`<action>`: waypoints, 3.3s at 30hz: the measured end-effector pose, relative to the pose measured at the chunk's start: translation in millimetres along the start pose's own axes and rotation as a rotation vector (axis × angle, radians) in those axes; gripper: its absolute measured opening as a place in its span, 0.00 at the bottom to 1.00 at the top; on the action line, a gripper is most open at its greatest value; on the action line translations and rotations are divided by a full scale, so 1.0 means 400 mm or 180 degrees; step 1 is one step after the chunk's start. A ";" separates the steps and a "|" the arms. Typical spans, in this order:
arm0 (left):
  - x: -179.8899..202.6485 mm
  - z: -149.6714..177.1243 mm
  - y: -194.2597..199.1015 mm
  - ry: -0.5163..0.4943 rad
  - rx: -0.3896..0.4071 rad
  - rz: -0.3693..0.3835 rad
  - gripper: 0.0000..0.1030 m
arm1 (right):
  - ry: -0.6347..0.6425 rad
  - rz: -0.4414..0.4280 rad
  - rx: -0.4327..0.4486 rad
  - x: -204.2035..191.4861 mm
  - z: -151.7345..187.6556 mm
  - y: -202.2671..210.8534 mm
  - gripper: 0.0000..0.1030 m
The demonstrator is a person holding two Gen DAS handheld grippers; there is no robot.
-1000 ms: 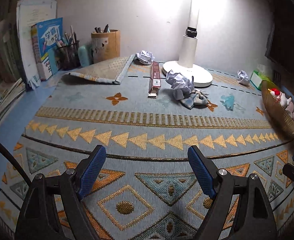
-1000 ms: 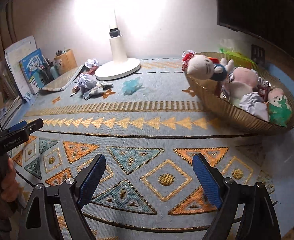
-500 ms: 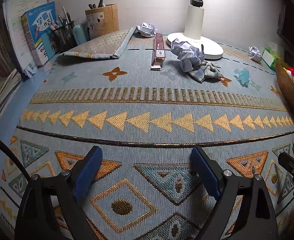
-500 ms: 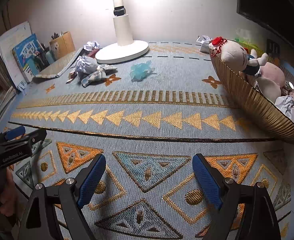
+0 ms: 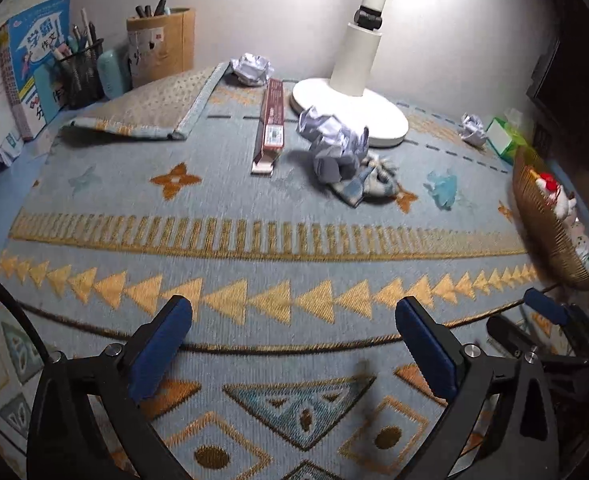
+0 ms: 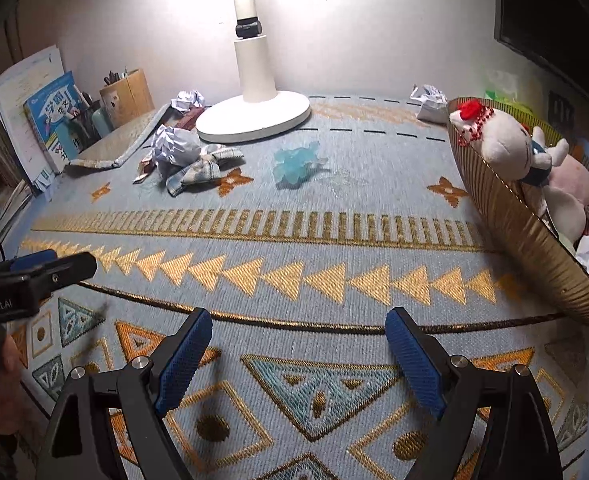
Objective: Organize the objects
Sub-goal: 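Grasp a crumpled white paper with the left tool while the right tool grasps the light-blue jelly toy, then carry the paper and light-blue jelly toy over the amber bowl and open both tools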
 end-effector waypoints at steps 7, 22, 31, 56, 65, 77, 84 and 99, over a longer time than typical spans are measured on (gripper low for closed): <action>0.027 -0.169 -0.096 -0.0312 0.0349 0.0284 0.99 | -0.0309 -0.0234 0.0001 0.013 -0.105 -0.100 0.63; 0.046 -0.210 -0.253 -0.0080 0.0234 0.0656 0.50 | 0.0017 0.0243 -0.0053 -0.039 -0.222 -0.260 0.36; 0.073 -0.191 -0.211 -0.0318 0.0381 0.0591 0.38 | -0.0097 0.0121 0.0226 -0.020 -0.215 -0.214 0.28; 0.056 0.123 0.093 -0.0453 0.0497 -0.0017 0.38 | 0.0250 -0.0192 -0.0076 -0.112 0.087 0.055 0.29; 0.019 0.119 0.102 -0.0152 0.0534 0.0145 0.38 | 0.0220 -0.0207 -0.0128 -0.113 0.081 0.049 0.68; 0.030 0.120 0.109 -0.0234 0.0590 0.0082 0.38 | 0.0188 -0.0226 0.0136 -0.109 0.080 0.082 0.29; 0.069 0.128 0.101 -0.0511 0.0529 -0.0057 0.38 | 0.0260 -0.0368 -0.0037 -0.119 0.083 0.065 0.30; 0.120 0.099 0.118 -0.0605 0.0552 0.0070 0.38 | -0.0064 -0.0238 0.0375 0.007 0.059 0.194 0.28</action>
Point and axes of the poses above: each gripper's, at about its wrist camera, not at the fingertips, and y roughly against the way its jaws point, x to its right, z to its underside, the point moved 2 cm from there along -y, roughly the way its jaws point, and after that the axes turned 7 degrees about x, right-handed, at the moved point
